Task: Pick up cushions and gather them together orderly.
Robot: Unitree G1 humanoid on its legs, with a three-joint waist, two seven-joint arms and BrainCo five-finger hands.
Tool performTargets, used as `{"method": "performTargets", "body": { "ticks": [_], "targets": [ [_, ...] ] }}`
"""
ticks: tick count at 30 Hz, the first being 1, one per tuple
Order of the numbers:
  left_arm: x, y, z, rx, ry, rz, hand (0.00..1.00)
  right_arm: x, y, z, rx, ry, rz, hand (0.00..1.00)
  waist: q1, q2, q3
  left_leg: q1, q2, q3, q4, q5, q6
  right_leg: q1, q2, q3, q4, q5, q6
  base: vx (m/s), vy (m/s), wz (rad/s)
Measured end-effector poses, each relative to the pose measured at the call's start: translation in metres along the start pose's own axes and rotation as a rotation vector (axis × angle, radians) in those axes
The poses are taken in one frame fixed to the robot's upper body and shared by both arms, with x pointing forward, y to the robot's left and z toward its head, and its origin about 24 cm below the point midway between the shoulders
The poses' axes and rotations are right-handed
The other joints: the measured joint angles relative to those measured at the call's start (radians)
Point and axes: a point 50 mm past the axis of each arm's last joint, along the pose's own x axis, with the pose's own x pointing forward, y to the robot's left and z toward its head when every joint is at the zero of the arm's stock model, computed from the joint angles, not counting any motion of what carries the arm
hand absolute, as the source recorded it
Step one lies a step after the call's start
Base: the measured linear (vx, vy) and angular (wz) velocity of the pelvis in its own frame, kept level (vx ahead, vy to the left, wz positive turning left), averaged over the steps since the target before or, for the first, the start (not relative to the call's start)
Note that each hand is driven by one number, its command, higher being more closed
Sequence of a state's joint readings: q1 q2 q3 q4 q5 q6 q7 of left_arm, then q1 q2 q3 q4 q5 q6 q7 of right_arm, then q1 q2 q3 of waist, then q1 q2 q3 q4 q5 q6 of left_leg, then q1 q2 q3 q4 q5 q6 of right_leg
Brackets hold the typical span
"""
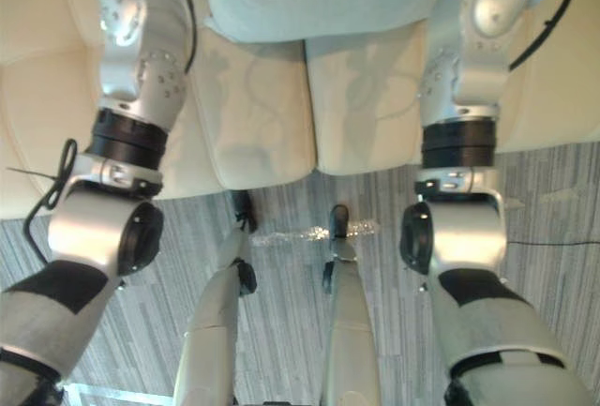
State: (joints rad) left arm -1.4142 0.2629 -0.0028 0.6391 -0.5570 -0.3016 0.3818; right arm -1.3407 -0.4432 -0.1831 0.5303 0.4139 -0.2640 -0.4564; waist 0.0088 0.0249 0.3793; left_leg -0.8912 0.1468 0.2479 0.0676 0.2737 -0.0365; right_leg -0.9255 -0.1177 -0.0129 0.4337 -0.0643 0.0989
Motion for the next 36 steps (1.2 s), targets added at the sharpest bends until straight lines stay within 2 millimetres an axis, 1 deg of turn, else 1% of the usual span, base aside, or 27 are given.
{"method": "performTargets", "body": {
  "ticks": [1, 3, 4, 5, 8, 10, 11, 12, 13, 14, 16, 17, 19, 20, 21, 22, 23, 25, 26, 27, 28, 29, 31, 33, 34, 35, 36],
  "targets": [
    [0.003, 0.006, 0.003, -0.005, -0.007, 0.014, 0.0, 0.003, -0.004, 0.001, 0.006, 0.004, -0.001, 0.0, 0.0, 0.0, 0.0, -0.002, 0.002, 0.0, 0.003, 0.0, 0.0, 0.0, 0.001, -0.002, 0.0, 0.0, 0.0, 0.03, -0.058, 0.01],
    [0.011, 0.025, 0.017, 0.003, -0.041, 0.052, 0.0, 0.011, -0.018, 0.004, -0.009, 0.014, -0.013, 0.0, 0.001, 0.0, 0.0, -0.003, 0.005, 0.0, 0.005, 0.0, 0.0, 0.001, 0.004, -0.005, 0.001, 0.0, 0.0, 0.02, -0.069, 0.0],
    [0.014, 0.036, 0.024, 0.009, -0.06, 0.077, 0.0, 0.014, -0.026, 0.004, -0.016, 0.023, -0.02, 0.0, 0.002, 0.0, 0.0, -0.003, 0.007, -0.001, 0.006, 0.0, 0.0, 0.001, 0.006, -0.006, 0.001, 0.0, 0.0, 0.02, -0.079, -0.01],
    [0.017, 0.054, 0.033, 0.03, -0.085, 0.114, 0.0, 0.019, -0.039, 0.004, -0.032, 0.039, -0.037, 0.0, 0.002, 0.0, 0.0, -0.003, 0.01, -0.003, 0.007, 0.0, 0.0, 0.003, 0.007, -0.008, 0.001, 0.0, 0.0, 0.01, -0.081, -0.01],
    [0.016, 0.086, 0.04, 0.045, -0.1, 0.187, 0.0, 0.021, -0.063, 0.005, -0.033, 0.059, -0.071, 0.0, 0.004, 0.0, 0.0, 0.003, 0.014, -0.002, 0.008, 0.0, 0.0, 0.009, 0.012, -0.01, 0.002, 0.001, -0.002, 0.01, -0.064, 0.0],
    [0.003, 0.113, 0.029, 0.05, -0.059, 0.251, 0.0, 0.013, -0.082, -0.005, -0.034, 0.108, -0.09, 0.0, 0.004, 0.0, 0.0, 0.031, 0.015, 0.001, 0.005, -0.001, 0.0, 0.034, 0.013, -0.011, 0.005, -0.005, -0.005, 0.0, -0.088, 0.02],
    [-0.001, 0.12, 0.026, 0.059, -0.047, 0.257, 0.0, 0.009, -0.087, -0.009, -0.046, 0.121, -0.092, 0.0, 0.003, 0.0, 0.0, 0.041, 0.014, 0.001, 0.003, -0.003, -0.002, 0.042, 0.013, -0.012, 0.006, -0.008, -0.008, 0.0, -0.08, 0.02],
    [-0.011, 0.128, 0.021, 0.069, -0.033, 0.258, 0.0, 0.001, -0.096, -0.014, -0.071, 0.139, -0.088, 0.0, 0.003, 0.0, 0.0, 0.056, 0.015, 0.001, -0.003, -0.005, -0.003, 0.056, 0.013, -0.014, 0.007, -0.011, -0.009, 0.01, -0.081, 0.01],
    [-0.021, 0.136, 0.02, 0.083, -0.032, 0.248, 0.0, -0.007, -0.104, -0.015, -0.089, 0.14, -0.072, 0.0, 0.003, -0.001, -0.001, 0.073, 0.014, 0.004, -0.017, -0.005, -0.003, 0.064, 0.014, -0.014, 0.009, -0.014, -0.009, 0.01, -0.08, 0.0],
    [-0.026, 0.14, 0.019, 0.092, -0.032, 0.242, 0.0, -0.012, -0.11, -0.015, -0.097, 0.14, -0.068, 0.0, 0.004, -0.001, -0.001, 0.079, 0.015, 0.005, -0.02, -0.005, -0.003, 0.068, 0.014, -0.014, 0.009, -0.015, -0.01, 0.03, -0.081, -0.01],
    [-0.049, 0.153, 0.012, 0.125, -0.006, 0.233, 0.0, -0.031, -0.13, -0.017, -0.133, 0.156, -0.067, 0.0, 0.003, -0.001, -0.001, 0.11, 0.014, 0.008, -0.03, -0.004, -0.003, 0.095, 0.016, -0.014, 0.006, -0.017, -0.011, 0.04, -0.082, 0.0],
    [-0.062, 0.157, 0.008, 0.132, 0.011, 0.226, 0.0, -0.044, -0.14, -0.018, -0.143, 0.163, -0.072, 0.0, 0.002, -0.001, -0.001, 0.128, 0.014, 0.008, -0.031, -0.005, -0.003, 0.117, 0.016, -0.014, -0.001, -0.02, -0.009, 0.05, -0.087, 0.02],
    [-0.106, 0.166, -0.012, 0.179, 0.099, 0.207, 0.0, -0.085, -0.165, -0.024, -0.213, 0.217, -0.074, 0.0, 0.001, -0.004, -0.004, 0.189, 0.012, 0.008, -0.033, -0.024, -0.009, 0.184, 0.015, -0.019, -0.013, -0.035, -0.013, 0.06, -0.098, 0.04],
    [-0.119, 0.168, -0.018, 0.195, 0.134, 0.198, 0.0, -0.098, -0.171, -0.026, -0.233, 0.236, -0.075, 0.0, 0.001, -0.005, -0.005, 0.204, 0.012, 0.007, -0.033, -0.032, -0.006, 0.203, 0.015, -0.02, -0.016, -0.039, -0.012, 0.06, -0.104, 0.05],
    [-0.137, 0.17, -0.027, 0.211, 0.185, 0.186, 0.0, -0.115, -0.178, -0.029, -0.253, 0.266, -0.079, 0.0, 0.0, -0.006, -0.006, 0.227, 0.012, 0.005, -0.032, -0.037, -0.01, 0.229, 0.013, -0.024, -0.022, -0.044, -0.013, 0.07, -0.101, 0.09],
    [-0.17, 0.173, -0.043, 0.227, 0.279, 0.179, 0.0, -0.146, -0.189, -0.035, -0.296, 0.332, -0.087, 0.0, -0.003, -0.008, -0.008, 0.267, 0.011, 0.0, -0.032, -0.046, -0.019, 0.277, 0.013, -0.032, -0.031, -0.051, -0.014, 0.08, -0.097, 0.09],
    [-0.187, 0.174, -0.051, 0.229, 0.336, 0.18, 0.0, -0.162, -0.194, -0.039, -0.317, 0.373, -0.094, 0.0, -0.002, -0.012, -0.01, 0.288, 0.011, -0.001, -0.033, -0.05, -0.022, 0.302, 0.012, -0.034, -0.038, -0.056, -0.016, 0.08, -0.084, 0.1],
    [-0.245, 0.176, -0.075, 0.243, 0.544, 0.162, 0.0, -0.216, -0.212, -0.05, -0.38, 0.532, -0.127, 0.0, -0.002, -0.026, -0.059, 0.341, 0.009, -0.002, -0.039, -0.065, -0.03, 0.358, 0.011, -0.038, -0.049, -0.07, -0.017, 0.11, -0.071, 0.04],
    [-0.263, 0.175, -0.08, 0.247, 0.606, 0.155, 0.0, -0.232, -0.217, -0.052, -0.402, 0.585, -0.135, 0.0, -0.001, -0.031, -0.072, 0.363, 0.009, 0.0, -0.042, -0.07, -0.032, 0.379, 0.011, -0.038, -0.055, -0.074, -0.016, 0.14, -0.058, -0.02],
    [-0.291, 0.175, -0.087, 0.258, 0.713, 0.13, 0.0, -0.258, -0.221, -0.056, -0.449, 0.672, -0.126, 0.0, 0.002, -0.042, -0.086, 0.418, 0.005, 0.008, -0.056, -0.071, -0.033, 0.426, 0.008, -0.033, -0.058, -0.084, -0.018, 0.1, -0.038, -0.03],
    [-0.305, 0.175, -0.091, 0.267, 0.768, 0.118, 0.0, -0.271, -0.224, -0.057, -0.467, 0.715, -0.121, 0.0, 0.002, -0.046, -0.096, 0.444, 0.003, 0.009, -0.061, -0.075, -0.036, 0.449, 0.007, -0.033, -0.06, -0.089, -0.017, 0.11, -0.044, -0.07],
    [-0.337, 0.177, -0.097, 0.291, 0.89, 0.1, 0.0, -0.302, -0.229, -0.058, -0.505, 0.823, -0.109, 0.0, 0.002, -0.05, -0.142, 0.485, 0.002, 0.014, -0.065, -0.09, -0.042, 0.493, 0.006, -0.033, -0.078, -0.098, -0.017, 0.09, -0.031, -0.05],
    [-0.368, 0.182, -0.1, 0.339, 1.014, 0.078, 0.0, -0.337, -0.237, -0.06, -0.545, 0.959, -0.108, 0.0, 0.002, -0.051, -0.186, 0.533, 0.0, 0.018, -0.071, -0.111, -0.046, 0.544, 0.008, -0.032, -0.099, -0.106, -0.019, 0.1, -0.016, -0.07],
    [-0.409, 0.192, -0.103, 0.415, 1.188, 0.063, 0.0, -0.387, -0.256, -0.058, -0.618, 1.168, -0.144, 0.0, 0.004, -0.048, -0.248, 0.59, -0.001, 0.02, -0.092, -0.118, -0.051, 0.606, 0.01, -0.037, -0.131, -0.111, -0.023, 0.09, -0.011, -0.03],
    [-0.418, 0.195, -0.103, 0.438, 1.227, 0.062, 0.0, -0.399, -0.262, -0.056, -0.636, 1.222, -0.157, 0.0, 0.003, -0.047, -0.257, 0.605, -0.001, 0.02, -0.099, -0.119, -0.052, 0.614, 0.012, -0.037, -0.141, -0.111, -0.023, 0.06, -0.012, -0.02],
    [-0.438, 0.203, -0.102, 0.483, 1.313, 0.068, 0.0, -0.421, -0.27, -0.054, -0.667, 1.321, -0.174, 0.0, 0.002, -0.045, -0.275, 0.627, -0.001, 0.021, -0.11, -0.12, -0.054, 0.639, 0.014, -0.037, -0.157, -0.111, -0.023, 0.07, -0.01, -0.05],
    [-0.453, 0.209, -0.102, 0.514, 1.382, 0.081, 0.0, -0.438, -0.276, -0.052, -0.686, 1.397, -0.192, 0.0, 0.002, -0.044, -0.283, 0.648, -0.002, 0.022, -0.126, -0.119, -0.055, 0.656, 0.015, -0.037, -0.17, -0.11, -0.023, 0.08, -0.01, -0.07]
  ]
}}
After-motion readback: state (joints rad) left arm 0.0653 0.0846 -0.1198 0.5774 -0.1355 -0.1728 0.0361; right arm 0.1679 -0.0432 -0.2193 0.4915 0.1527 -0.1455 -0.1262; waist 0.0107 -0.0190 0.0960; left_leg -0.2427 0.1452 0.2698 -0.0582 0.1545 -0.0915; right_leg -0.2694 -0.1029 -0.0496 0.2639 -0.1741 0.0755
